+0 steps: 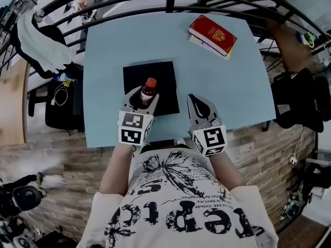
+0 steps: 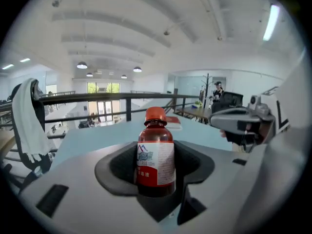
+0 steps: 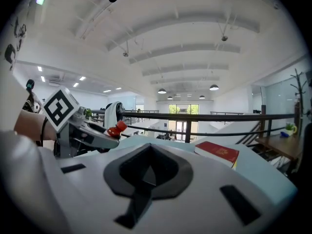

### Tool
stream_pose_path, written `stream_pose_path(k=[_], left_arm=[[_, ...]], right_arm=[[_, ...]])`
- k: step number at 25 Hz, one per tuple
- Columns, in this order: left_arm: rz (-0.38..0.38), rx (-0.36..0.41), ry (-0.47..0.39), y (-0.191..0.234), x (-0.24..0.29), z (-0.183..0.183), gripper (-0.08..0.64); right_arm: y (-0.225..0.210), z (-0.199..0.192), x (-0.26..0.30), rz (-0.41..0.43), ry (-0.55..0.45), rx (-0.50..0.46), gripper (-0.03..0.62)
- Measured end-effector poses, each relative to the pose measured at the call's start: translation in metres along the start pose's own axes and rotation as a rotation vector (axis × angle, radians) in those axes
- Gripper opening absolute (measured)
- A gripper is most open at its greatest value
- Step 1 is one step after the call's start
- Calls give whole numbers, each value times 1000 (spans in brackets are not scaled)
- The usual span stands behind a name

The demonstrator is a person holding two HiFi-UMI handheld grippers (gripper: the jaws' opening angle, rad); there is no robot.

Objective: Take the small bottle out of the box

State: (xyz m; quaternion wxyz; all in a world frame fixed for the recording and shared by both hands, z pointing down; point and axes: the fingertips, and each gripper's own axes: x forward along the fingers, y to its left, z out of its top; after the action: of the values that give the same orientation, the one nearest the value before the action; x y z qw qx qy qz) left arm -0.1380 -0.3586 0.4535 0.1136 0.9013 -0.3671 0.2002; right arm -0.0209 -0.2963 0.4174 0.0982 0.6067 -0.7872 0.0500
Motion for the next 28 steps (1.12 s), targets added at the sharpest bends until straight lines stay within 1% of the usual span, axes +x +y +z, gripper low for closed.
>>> stream_pose_path(k=[3, 6, 8, 11, 13, 16, 20, 28], left_arm=[[32, 24, -159, 3, -24, 34, 233], [62, 63, -292, 8, -47, 58, 232], [80, 79, -373, 12, -63, 69, 232], [97, 73, -486, 16, -85, 80, 232], [111, 66, -535, 20, -98, 84, 232], [130, 51, -555, 26, -107, 84, 232], [152, 50, -548, 31, -109, 81, 232], [156, 52, -542, 32, -107, 81, 232]], right_arm=[[5, 11, 5, 24, -23, -9, 8], [9, 20, 10, 37, -44, -23, 8], [11, 27, 12, 35, -68, -36, 8], [15, 38, 15, 44, -105, -50, 8], [18, 44, 17, 58, -121, -54, 8], [21, 55, 19, 70, -152, -56, 8], [24, 66, 22, 83, -186, -70, 8], [26, 69, 27, 101, -193, -76, 8]])
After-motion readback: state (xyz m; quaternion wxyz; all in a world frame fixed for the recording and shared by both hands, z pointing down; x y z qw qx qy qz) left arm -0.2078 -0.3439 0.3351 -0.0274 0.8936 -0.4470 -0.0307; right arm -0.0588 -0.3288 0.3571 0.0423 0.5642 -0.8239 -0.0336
